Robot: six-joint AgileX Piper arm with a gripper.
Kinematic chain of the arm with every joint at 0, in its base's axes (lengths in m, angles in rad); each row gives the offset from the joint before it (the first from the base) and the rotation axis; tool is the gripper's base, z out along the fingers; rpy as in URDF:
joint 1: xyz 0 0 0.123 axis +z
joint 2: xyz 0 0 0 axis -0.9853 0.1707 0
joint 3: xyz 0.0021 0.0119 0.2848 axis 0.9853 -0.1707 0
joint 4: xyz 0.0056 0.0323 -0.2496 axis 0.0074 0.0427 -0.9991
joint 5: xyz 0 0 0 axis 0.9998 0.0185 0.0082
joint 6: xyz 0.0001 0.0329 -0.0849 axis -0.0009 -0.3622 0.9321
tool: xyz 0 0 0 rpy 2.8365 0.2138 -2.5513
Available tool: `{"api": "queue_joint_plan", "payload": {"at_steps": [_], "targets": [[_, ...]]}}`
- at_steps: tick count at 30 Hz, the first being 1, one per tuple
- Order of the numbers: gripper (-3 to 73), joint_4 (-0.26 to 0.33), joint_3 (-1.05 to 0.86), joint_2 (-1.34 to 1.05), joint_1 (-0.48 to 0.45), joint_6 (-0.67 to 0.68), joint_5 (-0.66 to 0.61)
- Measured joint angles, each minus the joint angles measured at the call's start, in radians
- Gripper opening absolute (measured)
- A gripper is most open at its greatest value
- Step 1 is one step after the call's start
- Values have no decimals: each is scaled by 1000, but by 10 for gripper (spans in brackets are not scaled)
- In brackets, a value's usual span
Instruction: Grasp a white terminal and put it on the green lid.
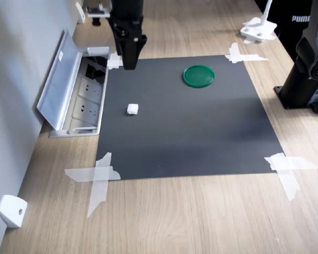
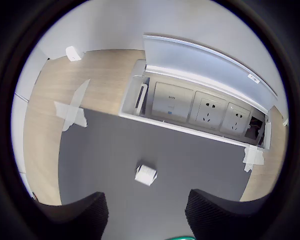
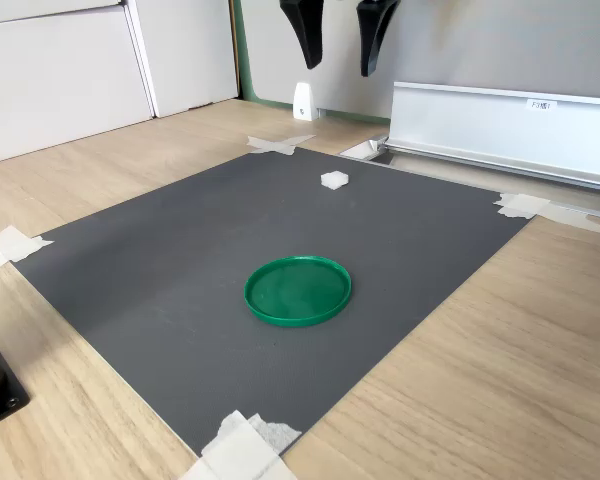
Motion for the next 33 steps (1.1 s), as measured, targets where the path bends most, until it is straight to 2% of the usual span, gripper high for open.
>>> {"api": "queue_joint_plan", "payload": {"at_steps": [7,14,22,33], "targets": [[649,-34,-126,6,49,2,113],[649,-47,-138,61,91,-17,139],[649,-126,-138,146,91,-58,142],[639,-102,-138,203,91,-17,181]]}}
